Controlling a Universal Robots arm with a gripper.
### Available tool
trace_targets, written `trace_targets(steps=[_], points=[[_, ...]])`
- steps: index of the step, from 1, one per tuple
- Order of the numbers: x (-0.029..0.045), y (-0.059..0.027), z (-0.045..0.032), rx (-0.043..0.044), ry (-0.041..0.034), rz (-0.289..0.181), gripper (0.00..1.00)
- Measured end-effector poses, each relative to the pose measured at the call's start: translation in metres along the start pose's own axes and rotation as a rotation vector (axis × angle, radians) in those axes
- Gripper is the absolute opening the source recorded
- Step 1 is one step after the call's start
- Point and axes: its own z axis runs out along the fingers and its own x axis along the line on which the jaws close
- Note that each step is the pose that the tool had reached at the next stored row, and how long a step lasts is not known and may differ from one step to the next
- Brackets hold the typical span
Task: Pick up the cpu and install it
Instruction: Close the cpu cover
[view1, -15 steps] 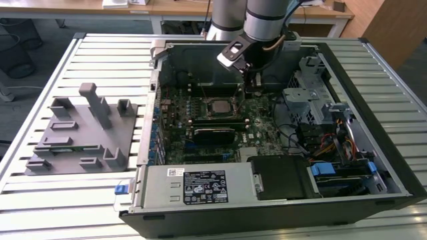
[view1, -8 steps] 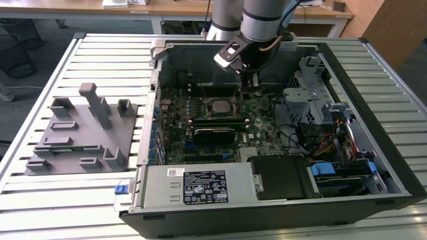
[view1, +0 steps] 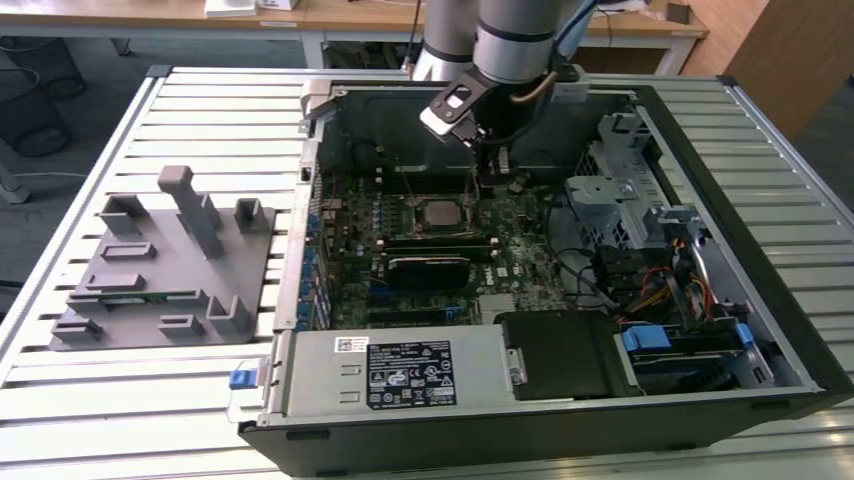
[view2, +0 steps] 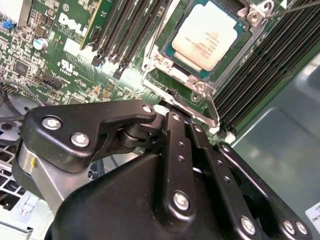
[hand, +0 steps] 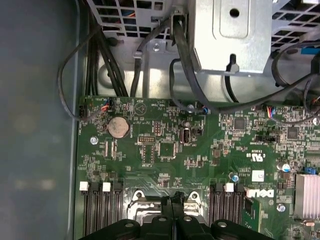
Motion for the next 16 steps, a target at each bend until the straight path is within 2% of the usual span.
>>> trace_targets(steps=[16], points=[[0.0006,-0.0205,0.0021,0.0000,0.0000,0.000,0.11]])
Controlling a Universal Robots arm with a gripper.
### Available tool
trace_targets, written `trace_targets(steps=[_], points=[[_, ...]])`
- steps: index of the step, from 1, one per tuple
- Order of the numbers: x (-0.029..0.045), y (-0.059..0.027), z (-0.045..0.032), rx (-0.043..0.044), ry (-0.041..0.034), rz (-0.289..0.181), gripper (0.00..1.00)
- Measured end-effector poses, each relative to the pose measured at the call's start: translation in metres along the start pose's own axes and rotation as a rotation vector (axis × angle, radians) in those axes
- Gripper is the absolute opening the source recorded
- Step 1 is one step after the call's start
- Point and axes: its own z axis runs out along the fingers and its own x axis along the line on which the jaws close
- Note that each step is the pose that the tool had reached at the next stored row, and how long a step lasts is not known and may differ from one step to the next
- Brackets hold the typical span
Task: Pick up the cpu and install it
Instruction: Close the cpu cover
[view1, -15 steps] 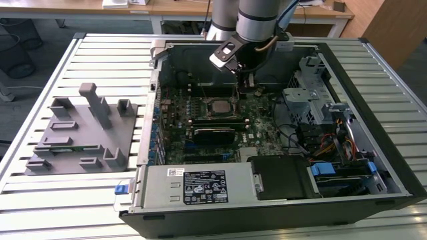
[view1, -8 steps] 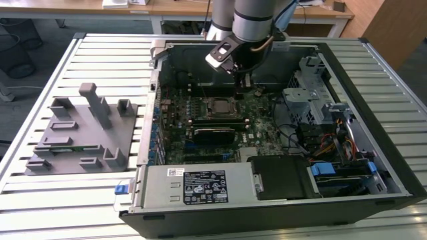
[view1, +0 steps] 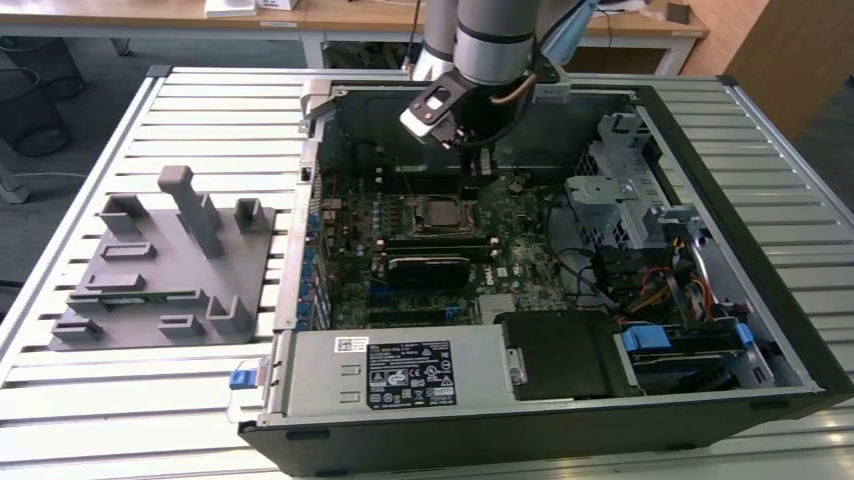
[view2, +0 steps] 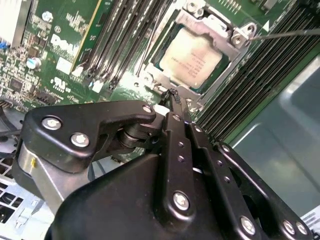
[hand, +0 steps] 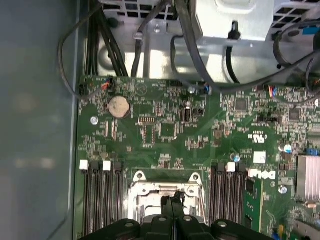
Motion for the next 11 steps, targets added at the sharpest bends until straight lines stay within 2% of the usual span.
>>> trace_targets(steps=[11], points=[[0.0011,-0.0349,0.0059,0.0000,0.0001,0.000,0.11]])
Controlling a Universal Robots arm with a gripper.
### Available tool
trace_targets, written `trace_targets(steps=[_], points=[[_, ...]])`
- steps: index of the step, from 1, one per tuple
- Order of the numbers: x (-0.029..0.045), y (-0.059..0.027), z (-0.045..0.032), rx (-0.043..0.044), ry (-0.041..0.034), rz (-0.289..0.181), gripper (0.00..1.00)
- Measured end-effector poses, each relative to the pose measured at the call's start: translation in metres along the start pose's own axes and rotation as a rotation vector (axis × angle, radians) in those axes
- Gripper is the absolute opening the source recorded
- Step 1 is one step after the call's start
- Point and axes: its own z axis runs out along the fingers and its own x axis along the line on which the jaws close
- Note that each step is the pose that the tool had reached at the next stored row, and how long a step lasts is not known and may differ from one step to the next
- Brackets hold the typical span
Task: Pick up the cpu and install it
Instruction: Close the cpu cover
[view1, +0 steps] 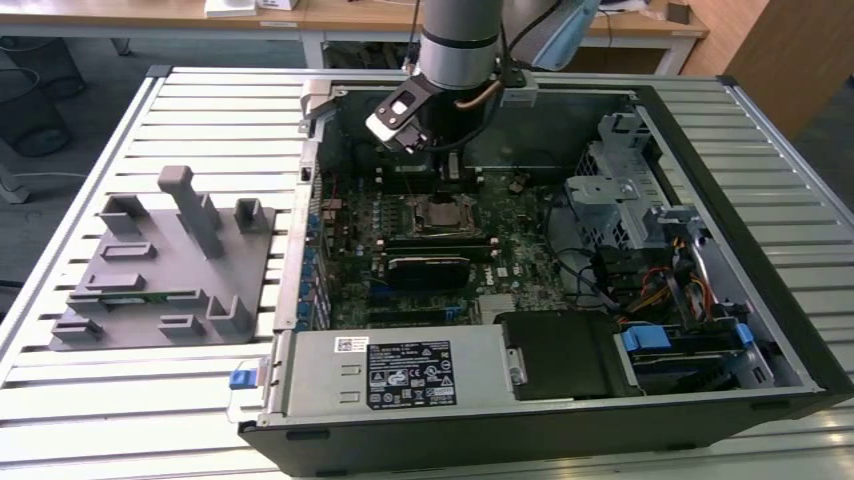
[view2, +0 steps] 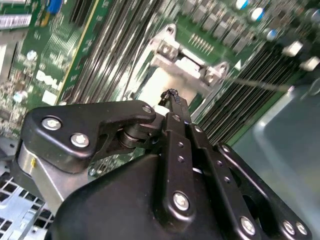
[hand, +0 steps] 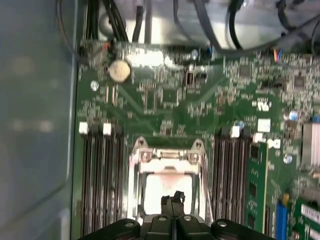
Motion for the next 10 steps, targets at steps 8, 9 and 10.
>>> trace_targets(steps=[8,9,10], points=[[0.0005,-0.0085,0.0066,0.0000,-0.0001,-0.001,0.11],[0.0006,-0.0096,0.0078,0.0000,0.0000,-0.001,0.11],[0.0007,-0.0105,0.0088,0.0000,-0.0001,-0.001,0.11]])
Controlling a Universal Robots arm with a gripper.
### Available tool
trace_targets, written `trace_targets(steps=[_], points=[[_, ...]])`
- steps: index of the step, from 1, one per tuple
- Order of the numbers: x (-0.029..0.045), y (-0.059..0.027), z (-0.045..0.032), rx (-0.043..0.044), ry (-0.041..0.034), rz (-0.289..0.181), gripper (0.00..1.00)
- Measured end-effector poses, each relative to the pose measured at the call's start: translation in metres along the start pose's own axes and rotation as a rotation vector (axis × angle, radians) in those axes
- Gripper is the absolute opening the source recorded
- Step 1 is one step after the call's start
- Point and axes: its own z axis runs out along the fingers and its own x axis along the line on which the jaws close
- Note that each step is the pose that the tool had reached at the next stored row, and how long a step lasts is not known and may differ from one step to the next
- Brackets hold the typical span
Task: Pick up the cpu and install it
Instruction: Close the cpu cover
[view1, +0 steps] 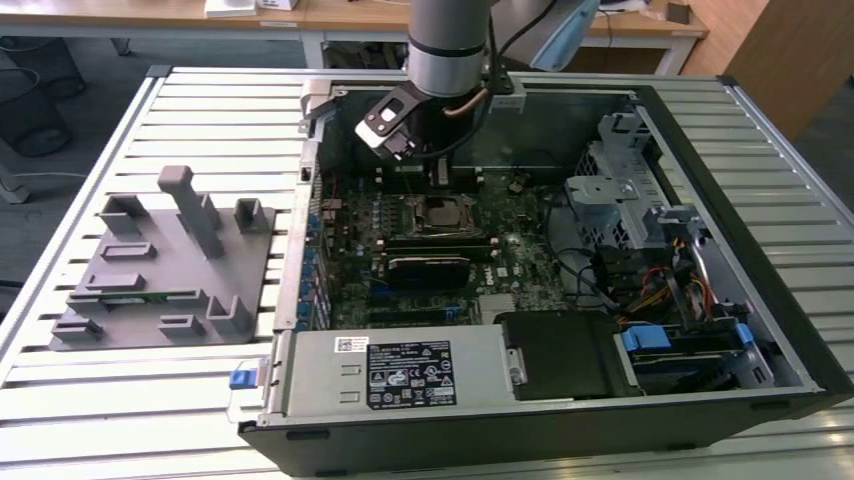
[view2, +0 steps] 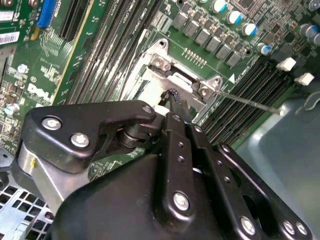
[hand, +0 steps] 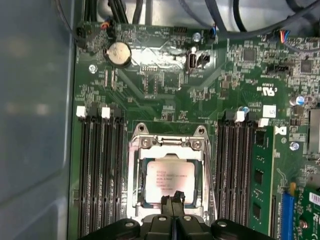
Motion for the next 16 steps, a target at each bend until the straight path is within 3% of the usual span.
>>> trace_targets(steps=[16], points=[[0.0011,-0.0142,0.0155,0.0000,-0.0001,-0.002,0.11]])
